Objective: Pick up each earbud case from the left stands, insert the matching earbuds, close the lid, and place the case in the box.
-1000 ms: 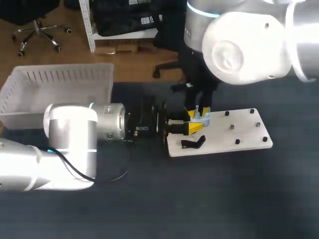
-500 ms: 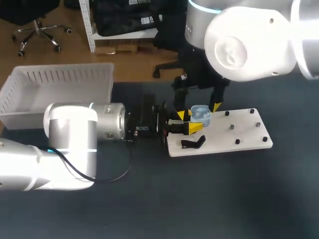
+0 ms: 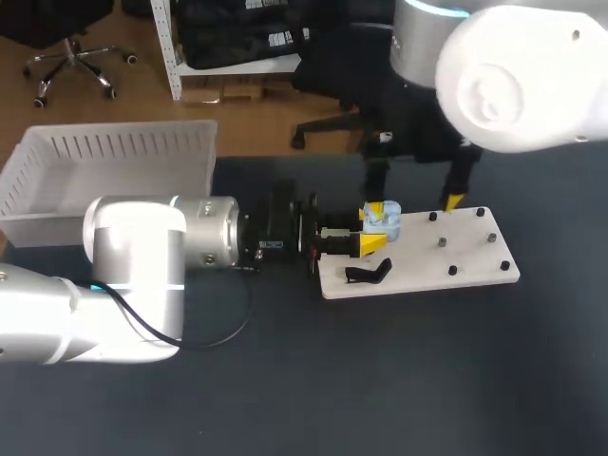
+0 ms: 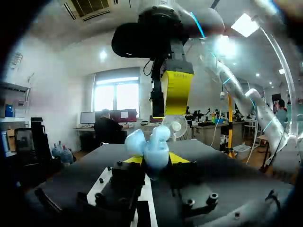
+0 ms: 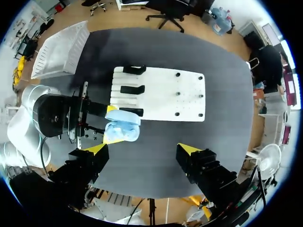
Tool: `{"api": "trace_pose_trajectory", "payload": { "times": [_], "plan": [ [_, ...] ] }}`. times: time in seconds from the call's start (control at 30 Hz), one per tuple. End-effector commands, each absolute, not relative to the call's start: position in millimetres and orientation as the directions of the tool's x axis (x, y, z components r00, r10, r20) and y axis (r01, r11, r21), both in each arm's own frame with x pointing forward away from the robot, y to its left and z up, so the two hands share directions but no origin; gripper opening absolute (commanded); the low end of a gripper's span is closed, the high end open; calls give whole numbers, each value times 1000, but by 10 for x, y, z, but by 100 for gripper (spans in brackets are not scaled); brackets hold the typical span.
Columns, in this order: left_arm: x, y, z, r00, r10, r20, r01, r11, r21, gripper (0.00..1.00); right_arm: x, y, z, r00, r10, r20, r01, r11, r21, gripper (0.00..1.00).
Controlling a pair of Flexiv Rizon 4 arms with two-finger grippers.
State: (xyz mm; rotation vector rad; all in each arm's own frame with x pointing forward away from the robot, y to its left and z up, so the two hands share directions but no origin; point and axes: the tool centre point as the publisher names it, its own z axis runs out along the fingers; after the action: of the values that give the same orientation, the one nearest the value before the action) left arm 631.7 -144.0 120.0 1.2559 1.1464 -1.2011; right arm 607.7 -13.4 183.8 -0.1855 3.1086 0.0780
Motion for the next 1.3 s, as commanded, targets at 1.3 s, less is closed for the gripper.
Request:
{"api": "trace_pose_trajectory", "payload": {
  "times": [1.3],
  "plan": [
    [6320,-1443,1197,53,-9,-999,998,-37,53,0,6263,-250,1851,-993,-74,-89,-82,993,89,100]
  ]
}}
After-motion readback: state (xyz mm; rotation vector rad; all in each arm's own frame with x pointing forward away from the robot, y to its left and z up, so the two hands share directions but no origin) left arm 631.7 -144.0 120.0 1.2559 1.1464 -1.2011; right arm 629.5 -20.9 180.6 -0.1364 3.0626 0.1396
